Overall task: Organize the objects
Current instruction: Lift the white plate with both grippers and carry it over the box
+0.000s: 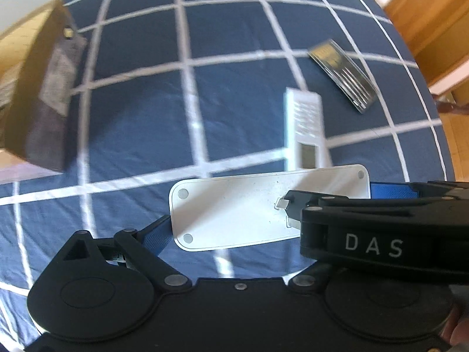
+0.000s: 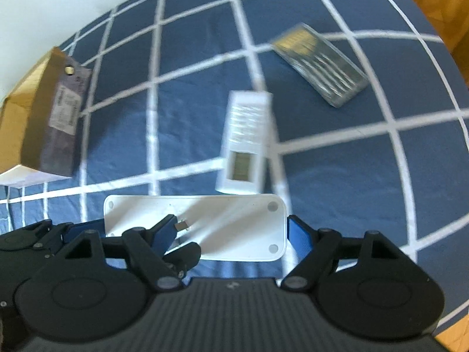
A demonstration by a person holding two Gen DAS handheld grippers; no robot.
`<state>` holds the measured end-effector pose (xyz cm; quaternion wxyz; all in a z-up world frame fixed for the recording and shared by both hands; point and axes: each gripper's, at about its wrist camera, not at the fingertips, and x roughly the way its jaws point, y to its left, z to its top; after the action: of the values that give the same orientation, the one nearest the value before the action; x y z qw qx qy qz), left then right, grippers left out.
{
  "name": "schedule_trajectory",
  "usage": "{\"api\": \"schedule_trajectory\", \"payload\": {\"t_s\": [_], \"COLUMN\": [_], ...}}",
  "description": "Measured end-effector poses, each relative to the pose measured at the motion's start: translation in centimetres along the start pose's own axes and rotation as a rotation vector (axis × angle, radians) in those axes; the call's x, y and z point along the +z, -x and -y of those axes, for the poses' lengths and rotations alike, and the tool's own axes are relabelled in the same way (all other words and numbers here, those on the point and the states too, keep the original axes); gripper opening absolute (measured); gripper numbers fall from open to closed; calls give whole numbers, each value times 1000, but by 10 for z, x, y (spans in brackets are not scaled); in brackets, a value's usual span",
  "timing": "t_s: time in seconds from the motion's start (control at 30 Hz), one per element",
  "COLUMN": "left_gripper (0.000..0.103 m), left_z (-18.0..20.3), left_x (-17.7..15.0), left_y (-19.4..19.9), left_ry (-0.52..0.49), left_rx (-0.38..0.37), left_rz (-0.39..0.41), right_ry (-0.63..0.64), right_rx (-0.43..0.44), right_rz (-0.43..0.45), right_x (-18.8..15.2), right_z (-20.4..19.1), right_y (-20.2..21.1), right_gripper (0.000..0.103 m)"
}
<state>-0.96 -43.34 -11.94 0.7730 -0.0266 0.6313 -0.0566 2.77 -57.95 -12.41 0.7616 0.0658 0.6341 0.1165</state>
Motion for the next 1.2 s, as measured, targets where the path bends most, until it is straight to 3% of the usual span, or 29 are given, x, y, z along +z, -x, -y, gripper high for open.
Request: {"api": "schedule_trajectory", "payload": {"t_s": [0.6, 1.2], "left_gripper": [96, 96], "left_z": [-161, -297], "left_x": [22, 35], "left_y": [81, 117], "left_ry": [62, 80], "left_rx": [11, 34], "left_rz": [97, 145], "right_ry": [102, 133], "right_rx": [10, 32], "right_rz": [72, 120], "right_x": [30, 46], "right_z": [-190, -340], "right_y": [19, 4], "right_gripper": [80, 80]}}
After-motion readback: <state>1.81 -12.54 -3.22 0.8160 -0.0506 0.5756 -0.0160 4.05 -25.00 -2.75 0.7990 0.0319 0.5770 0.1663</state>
